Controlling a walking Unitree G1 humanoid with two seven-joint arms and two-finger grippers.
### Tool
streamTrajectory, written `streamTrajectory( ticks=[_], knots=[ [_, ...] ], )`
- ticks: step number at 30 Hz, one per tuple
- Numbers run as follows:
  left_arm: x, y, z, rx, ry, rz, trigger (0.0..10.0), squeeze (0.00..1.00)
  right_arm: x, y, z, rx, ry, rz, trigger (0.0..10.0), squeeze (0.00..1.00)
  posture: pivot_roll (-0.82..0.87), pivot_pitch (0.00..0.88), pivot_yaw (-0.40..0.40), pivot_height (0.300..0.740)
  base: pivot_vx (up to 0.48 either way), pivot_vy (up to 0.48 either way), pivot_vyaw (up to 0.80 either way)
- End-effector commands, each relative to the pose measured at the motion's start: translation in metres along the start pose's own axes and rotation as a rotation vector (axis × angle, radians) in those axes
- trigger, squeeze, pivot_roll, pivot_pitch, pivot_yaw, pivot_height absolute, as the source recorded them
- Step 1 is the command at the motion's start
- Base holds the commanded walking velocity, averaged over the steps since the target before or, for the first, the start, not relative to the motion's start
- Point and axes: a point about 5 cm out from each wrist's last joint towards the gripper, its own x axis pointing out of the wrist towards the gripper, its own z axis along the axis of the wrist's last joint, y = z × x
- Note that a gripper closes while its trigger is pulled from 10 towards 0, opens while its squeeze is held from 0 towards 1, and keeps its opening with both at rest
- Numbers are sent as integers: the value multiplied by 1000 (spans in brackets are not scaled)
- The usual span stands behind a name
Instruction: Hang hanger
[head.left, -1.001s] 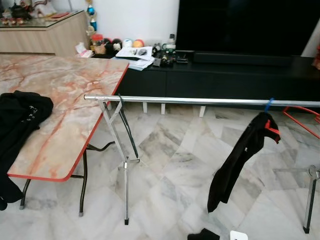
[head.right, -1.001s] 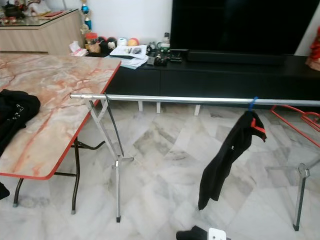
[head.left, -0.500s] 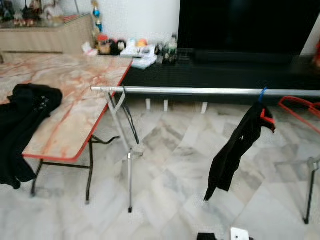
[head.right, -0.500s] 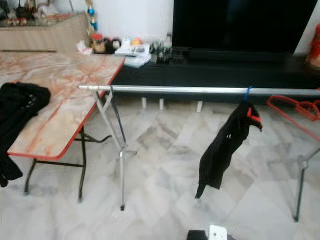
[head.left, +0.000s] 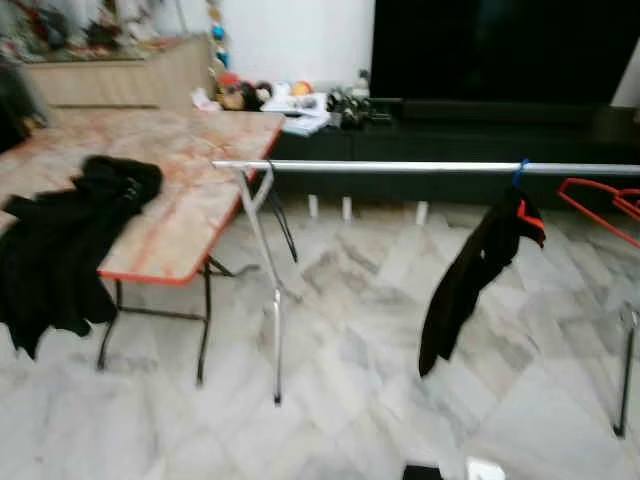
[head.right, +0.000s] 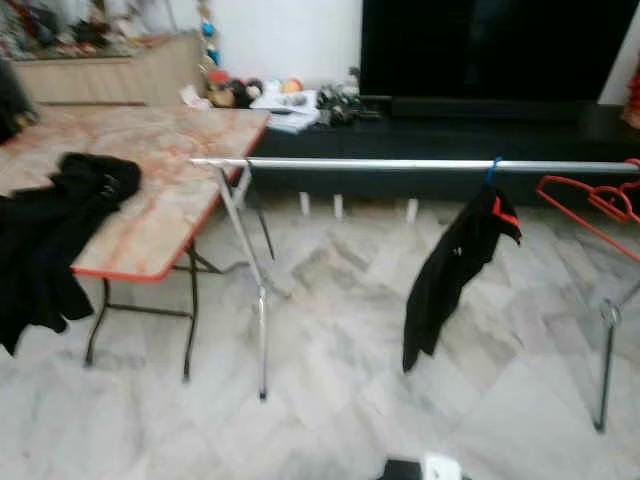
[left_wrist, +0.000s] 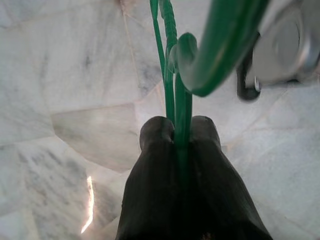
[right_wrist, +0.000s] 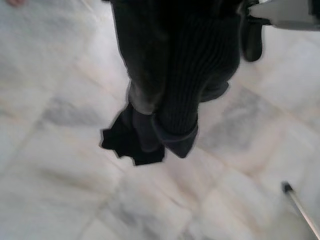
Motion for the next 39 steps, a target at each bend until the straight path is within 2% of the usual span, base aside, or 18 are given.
streamTrajectory(
  ticks=[1, 16, 22, 26, 36, 38, 39],
  knots=[
    [0, 5, 1, -4, -1, 10, 10000, 0, 0, 6, -1, 18, 3, 8, 10000, 0, 136, 0, 15, 740, -311, 0, 0],
    [0, 5, 1, -8, -1, 15, 10000, 0, 0, 6, -1, 16, -2, 6, 10000, 0, 137, 0, 13, 740, -313, 0, 0],
    [0, 6, 2, -5, -13, 31, 10000, 0, 0, 6, 0, 26, -15, 3, 10000, 0, 142, 0, 14, 740, 0, 0, 0],
    [0, 6, 4, -8, -35, 45, 10000, 0, 0, 6, 1, 41, -31, -2, 10000, 0, 154, 0, 6, 740, 0, 0, 0],
    [-2, 9, 15, 4, -159, 103, 10000, 0, -1, 5, 10, 53, -130, -10, 10000, 0, 171, 0, -6, 740, 0, 0, 0],
    [-3, 18, 75, 35, -353, 128, 10000, 0, 3, -3, 44, 33, -223, -21, 10000, 0, 172, 0, -8, 740, 0, 0, 0],
    [-11, 28, 124, 30, -520, 153, 10000, 0, 4, -18, 83, 26, -315, -39, 10000, 0, 175, 0, -13, 740, 0, 0, 0]
  ],
)
